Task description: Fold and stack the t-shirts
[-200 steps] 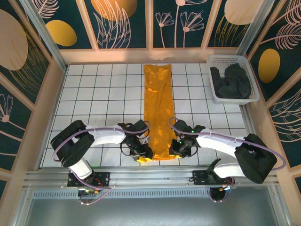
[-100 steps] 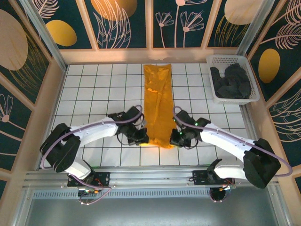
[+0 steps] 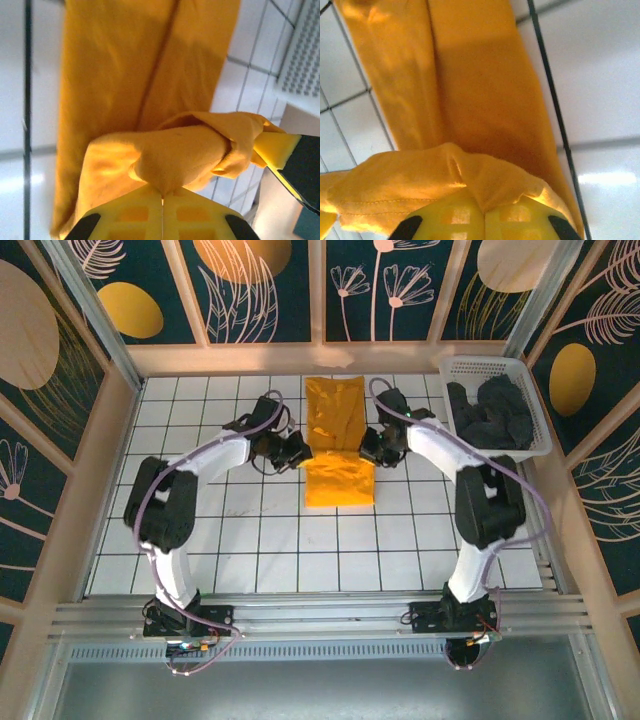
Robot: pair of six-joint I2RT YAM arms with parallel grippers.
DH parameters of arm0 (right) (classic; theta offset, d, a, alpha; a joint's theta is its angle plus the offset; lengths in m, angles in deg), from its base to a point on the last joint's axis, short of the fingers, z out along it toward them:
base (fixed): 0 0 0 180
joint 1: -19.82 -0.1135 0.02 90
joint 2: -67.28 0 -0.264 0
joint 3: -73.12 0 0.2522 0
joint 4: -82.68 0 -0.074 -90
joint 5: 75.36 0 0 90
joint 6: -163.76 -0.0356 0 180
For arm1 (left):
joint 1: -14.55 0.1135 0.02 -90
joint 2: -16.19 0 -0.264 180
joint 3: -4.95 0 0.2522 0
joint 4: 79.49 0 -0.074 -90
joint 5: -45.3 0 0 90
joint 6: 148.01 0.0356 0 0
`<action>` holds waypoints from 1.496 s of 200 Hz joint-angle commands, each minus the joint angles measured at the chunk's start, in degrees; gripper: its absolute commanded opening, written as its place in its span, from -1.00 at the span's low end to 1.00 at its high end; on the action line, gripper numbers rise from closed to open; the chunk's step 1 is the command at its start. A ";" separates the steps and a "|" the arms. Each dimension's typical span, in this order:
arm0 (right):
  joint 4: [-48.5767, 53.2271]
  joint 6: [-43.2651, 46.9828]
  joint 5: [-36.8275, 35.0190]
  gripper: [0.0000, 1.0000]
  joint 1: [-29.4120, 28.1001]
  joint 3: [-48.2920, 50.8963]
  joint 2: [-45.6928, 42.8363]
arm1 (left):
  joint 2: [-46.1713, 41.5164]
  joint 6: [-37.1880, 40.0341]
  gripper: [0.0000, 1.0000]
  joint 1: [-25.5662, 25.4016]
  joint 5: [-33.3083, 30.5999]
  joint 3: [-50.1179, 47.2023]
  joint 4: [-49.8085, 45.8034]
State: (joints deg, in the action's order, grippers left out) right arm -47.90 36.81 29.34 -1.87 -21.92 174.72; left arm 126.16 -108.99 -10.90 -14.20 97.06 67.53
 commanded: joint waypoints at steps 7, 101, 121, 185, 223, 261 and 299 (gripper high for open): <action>0.88 4.91 -2.13 -0.03 1.23 -7.51 6.87 | 6.47 0.99 -0.20 1.85 1.23 6.01 7.22; -6.14 0.99 -4.84 0.23 0.94 18.80 -15.75 | -15.47 -9.72 -0.09 -0.32 -0.29 -26.33 15.67; -9.24 -2.04 -1.79 0.20 0.77 25.98 -18.08 | -15.01 -11.90 -0.07 -1.41 -0.27 -28.93 18.10; -16.18 -7.44 5.03 0.00 0.83 27.50 -9.56 | -2.53 -12.78 -0.11 -5.77 0.25 -22.92 19.14; -18.47 -9.33 7.87 -0.26 0.40 25.52 -5.22 | -0.96 -11.83 -0.41 -6.22 -1.36 -20.41 17.23; -19.61 -10.93 7.70 -0.83 0.23 26.16 -5.85 | -2.72 -11.64 -0.98 -6.12 -1.97 -21.73 16.85; -14.98 -9.73 6.14 -1.00 -0.90 26.96 -11.27 | -8.30 -12.33 -1.00 -6.27 -0.85 -27.18 17.41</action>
State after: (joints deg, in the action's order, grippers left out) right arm -65.71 26.67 35.94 -1.41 4.40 168.03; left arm 122.79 -121.13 -16.91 -15.67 73.50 85.80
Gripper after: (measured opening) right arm 0.052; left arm 0.053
